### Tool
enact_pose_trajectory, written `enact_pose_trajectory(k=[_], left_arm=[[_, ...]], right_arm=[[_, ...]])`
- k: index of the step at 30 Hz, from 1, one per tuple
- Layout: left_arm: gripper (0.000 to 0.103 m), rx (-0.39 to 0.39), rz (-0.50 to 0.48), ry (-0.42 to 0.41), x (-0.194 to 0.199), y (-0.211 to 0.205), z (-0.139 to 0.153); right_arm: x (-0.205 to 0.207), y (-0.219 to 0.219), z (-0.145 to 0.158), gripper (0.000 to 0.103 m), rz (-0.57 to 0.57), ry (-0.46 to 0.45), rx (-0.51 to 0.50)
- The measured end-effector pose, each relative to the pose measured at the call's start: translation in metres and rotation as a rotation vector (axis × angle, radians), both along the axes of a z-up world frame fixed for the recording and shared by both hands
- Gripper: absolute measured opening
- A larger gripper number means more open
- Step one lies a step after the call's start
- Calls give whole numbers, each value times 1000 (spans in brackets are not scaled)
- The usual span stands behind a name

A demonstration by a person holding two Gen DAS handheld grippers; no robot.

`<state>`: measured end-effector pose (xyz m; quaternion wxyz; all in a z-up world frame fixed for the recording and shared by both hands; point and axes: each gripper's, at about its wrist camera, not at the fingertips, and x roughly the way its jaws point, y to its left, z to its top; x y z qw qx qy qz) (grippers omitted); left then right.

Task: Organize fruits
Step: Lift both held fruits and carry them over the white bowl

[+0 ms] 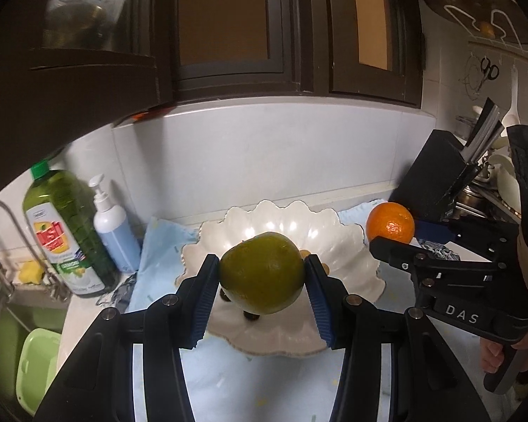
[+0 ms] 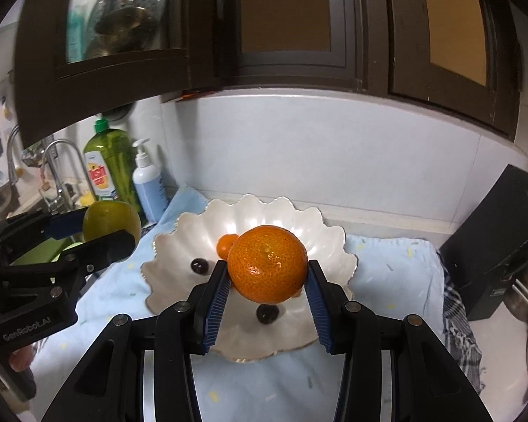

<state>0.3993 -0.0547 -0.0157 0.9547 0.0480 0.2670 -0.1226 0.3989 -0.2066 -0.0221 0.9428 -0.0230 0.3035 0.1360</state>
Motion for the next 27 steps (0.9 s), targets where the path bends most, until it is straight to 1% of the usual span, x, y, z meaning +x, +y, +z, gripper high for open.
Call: enact_pose_trajectory(k=[4,8,10,17,23,27], left_arm=[[49,9,-7,20,22,-6,-3],[49,11,-22,46,45,-11,-7],[49,2,-29,69,59,-12,-10],[49,12,-25,151,107,-21,-27],[49,27,-19,225,134,-30,-47],[49,21,-15,274,148,-34,-58]], right_arm=[[22,-4,-5,45,-14,26,9],[43,-5,-12,45,-24,52,-17],[53,-5,-15,45,-30,65,-32],[89,-7,-32,45,-45,132,-57],[112,-10,-45,45,-47,184,-83],[125,-13,-55,45,-50,219,-100]])
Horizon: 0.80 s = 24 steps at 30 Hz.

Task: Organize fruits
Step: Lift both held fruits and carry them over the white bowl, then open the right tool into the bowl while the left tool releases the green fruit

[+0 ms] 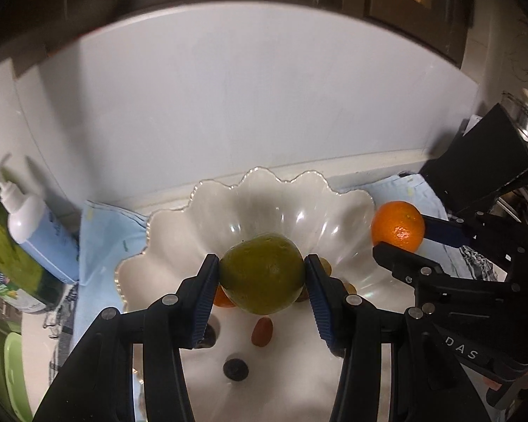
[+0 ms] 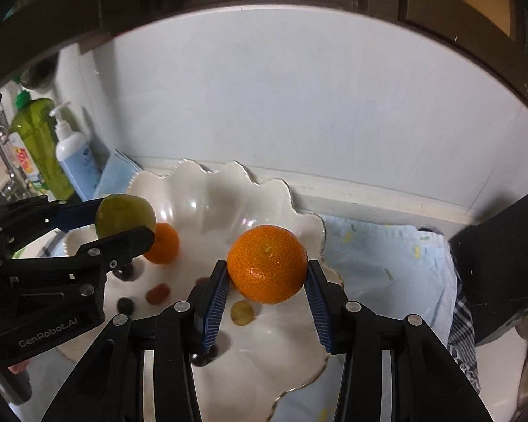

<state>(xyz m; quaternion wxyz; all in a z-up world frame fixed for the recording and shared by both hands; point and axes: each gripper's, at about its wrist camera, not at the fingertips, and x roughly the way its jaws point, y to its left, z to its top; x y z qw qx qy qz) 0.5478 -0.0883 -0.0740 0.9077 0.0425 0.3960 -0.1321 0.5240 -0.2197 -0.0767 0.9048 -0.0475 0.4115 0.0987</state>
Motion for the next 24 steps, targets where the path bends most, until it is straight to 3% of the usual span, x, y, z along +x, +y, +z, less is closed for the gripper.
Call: enact_pose_trajectory(k=[15,19,21,24], left_arm=[[49,60,11,98,47,-18,-26],[67,67,26,55,45,-17,-18],[67,68,48,38,43,-14,-13],[67,65,82,39,39,-7,-10]], right_arm=[[28,-2,-28,45,27,82,-53],[30,-2,-32,47,25,96,-44],[30,-3,-32,56,19,93,-41],[25,-3,-28,59,9,67,-51]])
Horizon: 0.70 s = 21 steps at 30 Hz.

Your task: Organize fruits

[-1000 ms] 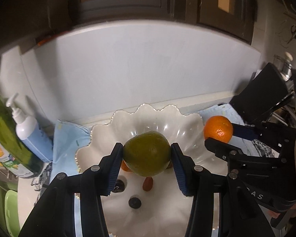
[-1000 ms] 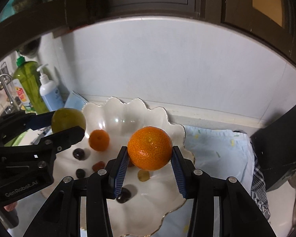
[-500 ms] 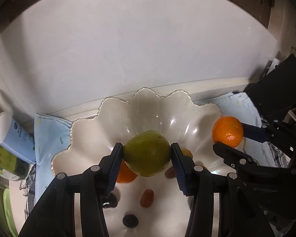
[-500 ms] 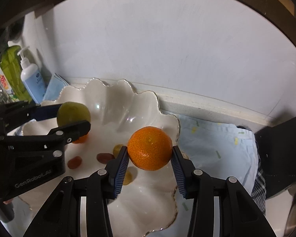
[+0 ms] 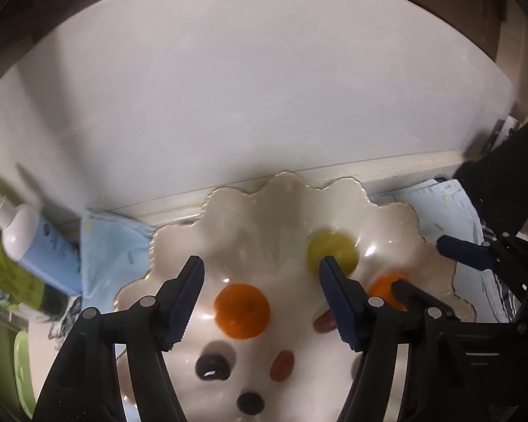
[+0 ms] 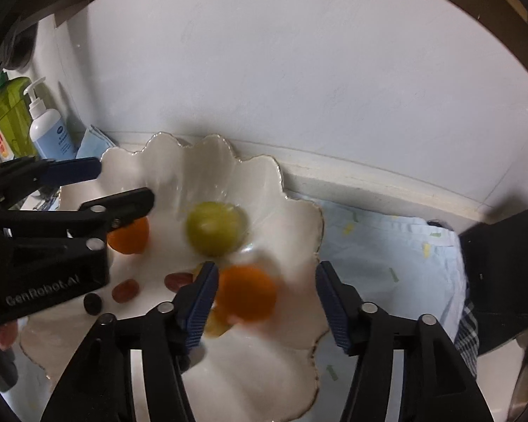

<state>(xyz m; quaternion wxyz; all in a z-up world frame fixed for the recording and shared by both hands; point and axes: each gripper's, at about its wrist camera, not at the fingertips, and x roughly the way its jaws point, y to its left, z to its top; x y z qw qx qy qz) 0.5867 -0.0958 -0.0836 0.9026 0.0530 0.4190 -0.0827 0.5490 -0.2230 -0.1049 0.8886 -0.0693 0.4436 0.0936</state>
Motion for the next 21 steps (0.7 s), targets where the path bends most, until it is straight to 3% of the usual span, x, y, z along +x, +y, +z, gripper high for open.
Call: enact_pose_trajectory(k=[5,8,11,14,21], left_arm=[[72,9,34,-25,-20,12,4],[73,22,52,-34,-35,17,5],[74,23,74,-49,-55,25,9],[81,27,111,-79,-80,33,15],[88,26,145,-152,-146,53,33]], right_arm=[[-14,-1,8,59,-13,-36,-14],[-26,0,13,67,-15,-58,-3],[-42,-1,20,67,-24,-91,-3],[-59,2,28,68,-31,-121,10],[-111,8,53,80,-61,-227,49]])
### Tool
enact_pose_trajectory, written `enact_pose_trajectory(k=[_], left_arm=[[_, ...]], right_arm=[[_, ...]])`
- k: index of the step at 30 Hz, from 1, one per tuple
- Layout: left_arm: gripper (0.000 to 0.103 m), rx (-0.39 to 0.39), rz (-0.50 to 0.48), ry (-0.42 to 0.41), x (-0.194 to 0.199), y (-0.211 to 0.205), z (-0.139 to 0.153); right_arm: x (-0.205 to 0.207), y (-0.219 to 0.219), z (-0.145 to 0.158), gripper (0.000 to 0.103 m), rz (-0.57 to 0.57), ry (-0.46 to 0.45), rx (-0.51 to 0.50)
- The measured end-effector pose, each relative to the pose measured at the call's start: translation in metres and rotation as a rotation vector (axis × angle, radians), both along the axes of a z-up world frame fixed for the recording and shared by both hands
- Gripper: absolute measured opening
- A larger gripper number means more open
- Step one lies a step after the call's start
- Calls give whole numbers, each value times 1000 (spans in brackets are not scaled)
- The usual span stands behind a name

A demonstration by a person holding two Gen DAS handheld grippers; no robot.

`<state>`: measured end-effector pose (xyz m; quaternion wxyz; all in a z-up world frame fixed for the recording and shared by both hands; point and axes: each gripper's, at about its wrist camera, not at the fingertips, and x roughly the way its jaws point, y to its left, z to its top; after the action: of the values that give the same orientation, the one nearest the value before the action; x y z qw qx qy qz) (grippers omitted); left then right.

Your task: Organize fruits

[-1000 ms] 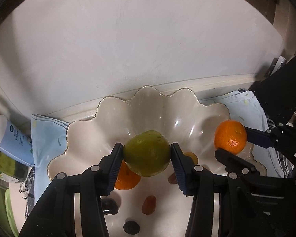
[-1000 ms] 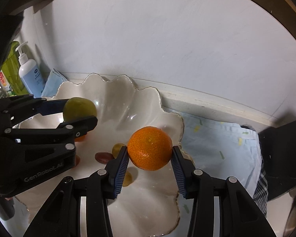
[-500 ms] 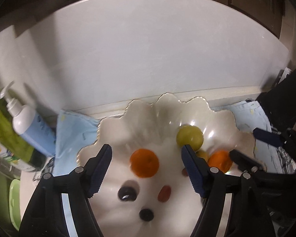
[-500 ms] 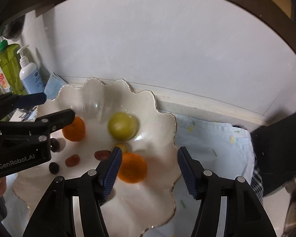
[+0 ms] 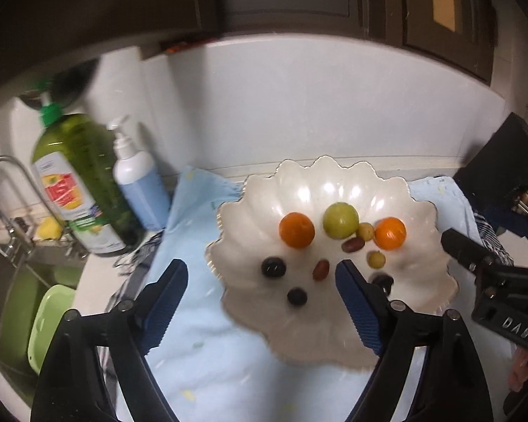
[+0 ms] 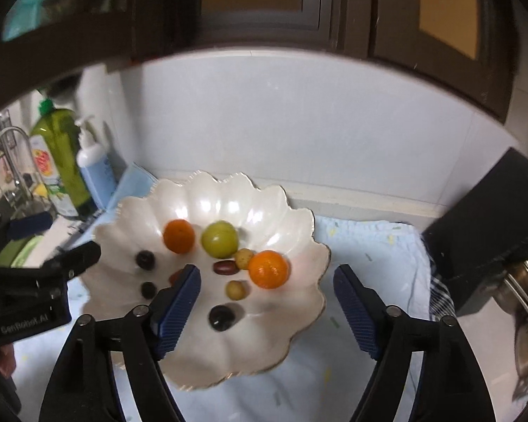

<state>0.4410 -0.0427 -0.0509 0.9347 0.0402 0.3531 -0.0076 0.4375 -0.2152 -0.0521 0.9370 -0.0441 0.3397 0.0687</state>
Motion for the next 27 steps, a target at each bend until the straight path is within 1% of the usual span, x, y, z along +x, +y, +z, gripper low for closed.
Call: enact_pose_trajectory(k=[3,5,9,12,21,27], left_arm=[[91,16,0,-55,-30,6,9],[97,31,6,-95,-46,9,17],[102,63,24,-190,-88,18,33],[103,48,21,-238,-116,27,44],[103,28,-54,-292,-195,51,66],[103,25,-89,-309,-248,66,70]], right_arm=[[-27,3,12,87,-14,-48,1],[-45,5,19,89,-19,-78,7],[-76,9,29,89,-31,-120,24],[-99,12,37,89,-39,-141,43],[-180,31,52,90,-97,-175,60],[-239,49,61,90,-132,-202,45]])
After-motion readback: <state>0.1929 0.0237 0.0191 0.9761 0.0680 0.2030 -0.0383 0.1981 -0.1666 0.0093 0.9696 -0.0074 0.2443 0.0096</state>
